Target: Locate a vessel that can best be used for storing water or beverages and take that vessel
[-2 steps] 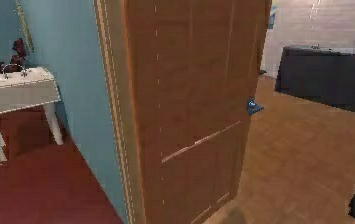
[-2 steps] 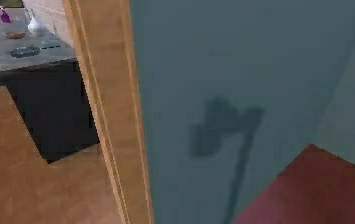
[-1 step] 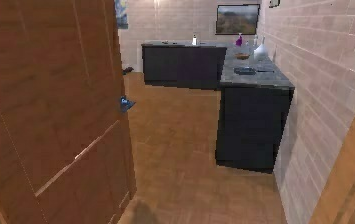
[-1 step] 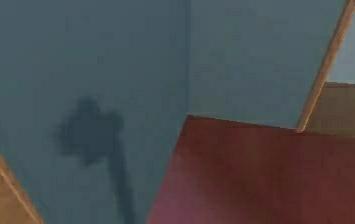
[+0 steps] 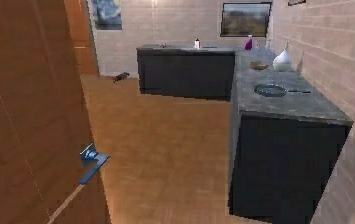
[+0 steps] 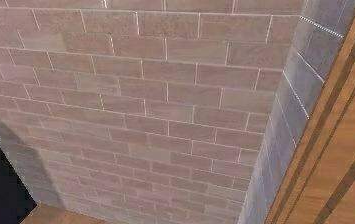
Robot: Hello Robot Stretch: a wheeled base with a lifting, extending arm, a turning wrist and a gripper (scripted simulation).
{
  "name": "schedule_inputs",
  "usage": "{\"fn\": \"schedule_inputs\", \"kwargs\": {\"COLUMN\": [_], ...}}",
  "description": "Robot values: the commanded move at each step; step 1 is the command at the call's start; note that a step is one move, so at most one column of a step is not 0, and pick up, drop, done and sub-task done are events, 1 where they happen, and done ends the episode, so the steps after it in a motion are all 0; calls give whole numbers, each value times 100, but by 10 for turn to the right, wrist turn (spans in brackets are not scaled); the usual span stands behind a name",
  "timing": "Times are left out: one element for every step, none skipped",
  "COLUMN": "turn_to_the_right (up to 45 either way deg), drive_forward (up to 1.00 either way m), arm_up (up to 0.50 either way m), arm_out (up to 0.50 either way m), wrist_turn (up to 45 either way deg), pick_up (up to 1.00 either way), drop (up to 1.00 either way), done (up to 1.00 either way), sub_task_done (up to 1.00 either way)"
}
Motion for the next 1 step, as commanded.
{"fn": "schedule_inputs", "kwargs": {"turn_to_the_right": [120], "drive_forward": [0], "arm_up": [0], "arm_out": [0], "wrist_turn": [0], "pick_up": [0], "drop": [0], "done": [0], "sub_task_done": [0]}}
